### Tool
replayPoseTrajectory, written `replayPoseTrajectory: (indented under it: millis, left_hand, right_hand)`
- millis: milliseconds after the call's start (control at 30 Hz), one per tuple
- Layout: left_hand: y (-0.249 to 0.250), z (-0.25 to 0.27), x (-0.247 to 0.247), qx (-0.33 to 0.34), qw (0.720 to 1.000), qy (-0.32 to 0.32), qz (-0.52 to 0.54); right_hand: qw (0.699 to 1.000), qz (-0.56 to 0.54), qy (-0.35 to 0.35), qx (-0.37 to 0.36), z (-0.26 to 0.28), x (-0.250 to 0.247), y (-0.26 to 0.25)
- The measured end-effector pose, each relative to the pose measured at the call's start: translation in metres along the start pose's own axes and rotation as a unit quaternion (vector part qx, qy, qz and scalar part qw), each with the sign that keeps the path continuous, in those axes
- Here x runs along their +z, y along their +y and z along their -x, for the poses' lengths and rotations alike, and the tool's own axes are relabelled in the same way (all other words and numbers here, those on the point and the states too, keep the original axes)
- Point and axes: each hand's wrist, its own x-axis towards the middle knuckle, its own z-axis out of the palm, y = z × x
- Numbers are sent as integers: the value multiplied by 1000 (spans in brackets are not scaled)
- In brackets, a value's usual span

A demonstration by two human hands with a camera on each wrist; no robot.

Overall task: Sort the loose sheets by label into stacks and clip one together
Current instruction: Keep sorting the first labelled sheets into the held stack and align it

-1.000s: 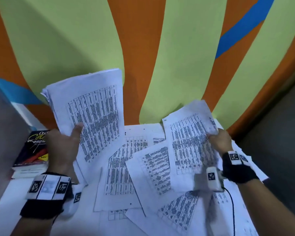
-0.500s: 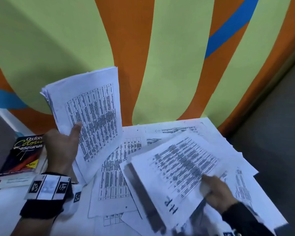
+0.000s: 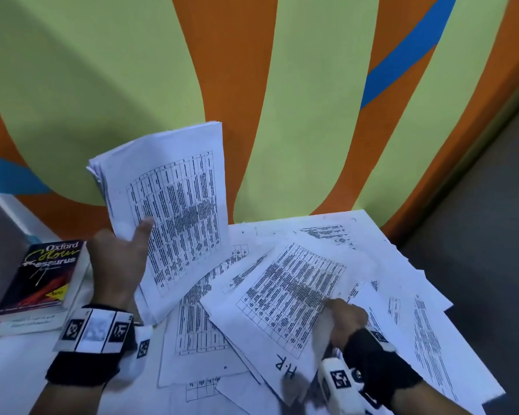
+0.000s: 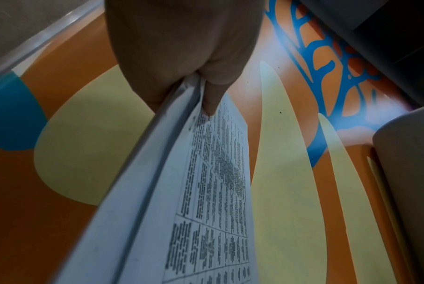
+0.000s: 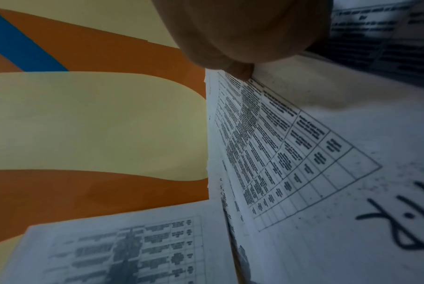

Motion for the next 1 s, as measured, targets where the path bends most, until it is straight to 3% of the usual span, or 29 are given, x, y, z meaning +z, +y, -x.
replayPoseTrajectory:
  millis: [300, 433, 567, 633, 767, 867, 1000]
  left_hand:
    - [3, 3, -14, 3, 1000, 21, 9]
    - [-3, -5, -27, -5, 999, 51, -7]
    - [-10, -13, -43, -11, 996, 90, -18]
    - [-13, -16, -49, -15, 995, 95, -21]
    - [-14, -19, -54, -9, 994, 110, -14]
    - [-11, -17, -56, -1, 994, 112, -11]
    - [-12, -16, -61, -6, 993, 113, -17]
  right_hand:
    - [992, 107, -51, -52, 18, 32, -10]
    - [973, 127, -101, -163, 30, 25, -32]
    - [918, 167, -200, -299, 63, 13, -70]
    - [912, 147, -240, -298, 60, 19, -85]
    - [916, 177, -306, -191, 43, 48, -81]
    - [911, 255, -265, -185, 33, 82, -49]
    - [854, 418, -138, -278, 28, 127, -19]
